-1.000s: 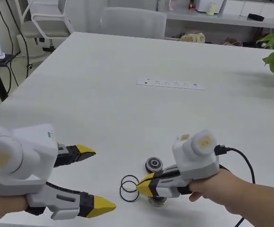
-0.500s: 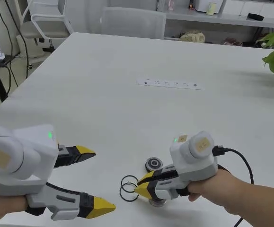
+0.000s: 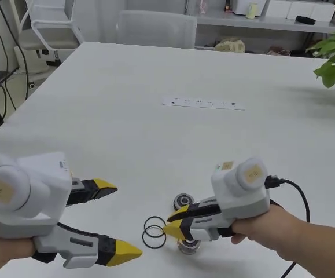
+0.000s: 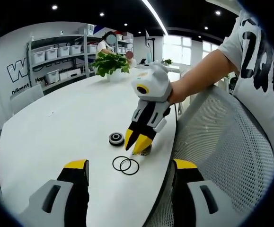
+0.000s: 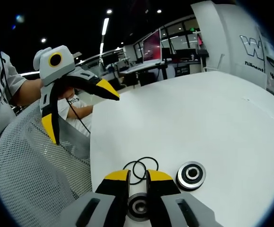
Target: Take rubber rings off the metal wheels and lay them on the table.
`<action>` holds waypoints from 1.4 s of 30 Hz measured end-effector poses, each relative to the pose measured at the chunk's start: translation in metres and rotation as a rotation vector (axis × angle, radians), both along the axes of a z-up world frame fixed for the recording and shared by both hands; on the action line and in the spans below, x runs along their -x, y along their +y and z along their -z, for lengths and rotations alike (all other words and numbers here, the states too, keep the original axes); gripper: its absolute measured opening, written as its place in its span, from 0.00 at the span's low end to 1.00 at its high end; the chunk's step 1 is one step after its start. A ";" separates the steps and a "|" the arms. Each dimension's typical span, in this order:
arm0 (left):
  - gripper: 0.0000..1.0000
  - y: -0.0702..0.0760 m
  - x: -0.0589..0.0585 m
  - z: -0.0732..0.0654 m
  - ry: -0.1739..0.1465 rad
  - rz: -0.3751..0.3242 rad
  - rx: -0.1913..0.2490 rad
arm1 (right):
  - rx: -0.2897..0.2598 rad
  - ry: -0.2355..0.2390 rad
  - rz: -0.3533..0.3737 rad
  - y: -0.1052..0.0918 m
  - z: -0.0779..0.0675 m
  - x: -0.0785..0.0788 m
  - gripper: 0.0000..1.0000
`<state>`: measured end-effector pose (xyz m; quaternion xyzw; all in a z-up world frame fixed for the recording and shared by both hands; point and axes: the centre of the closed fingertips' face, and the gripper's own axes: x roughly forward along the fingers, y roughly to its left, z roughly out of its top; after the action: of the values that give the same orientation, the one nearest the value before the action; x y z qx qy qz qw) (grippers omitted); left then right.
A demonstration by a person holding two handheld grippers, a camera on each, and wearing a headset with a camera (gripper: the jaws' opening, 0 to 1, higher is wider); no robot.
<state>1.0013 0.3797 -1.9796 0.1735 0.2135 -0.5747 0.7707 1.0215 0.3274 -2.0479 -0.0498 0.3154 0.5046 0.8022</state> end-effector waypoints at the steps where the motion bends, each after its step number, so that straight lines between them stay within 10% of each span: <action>1: 0.69 -0.001 -0.001 0.000 0.001 0.000 0.000 | 0.000 -0.005 0.001 0.000 -0.001 0.000 0.11; 42: 0.62 -0.021 -0.029 0.001 0.040 0.017 0.015 | 0.002 -0.044 0.149 -0.058 -0.011 -0.029 0.16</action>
<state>1.0305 0.3591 -1.9802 0.1581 0.2229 -0.5863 0.7626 1.0508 0.2695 -2.0369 -0.0381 0.3013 0.4419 0.8441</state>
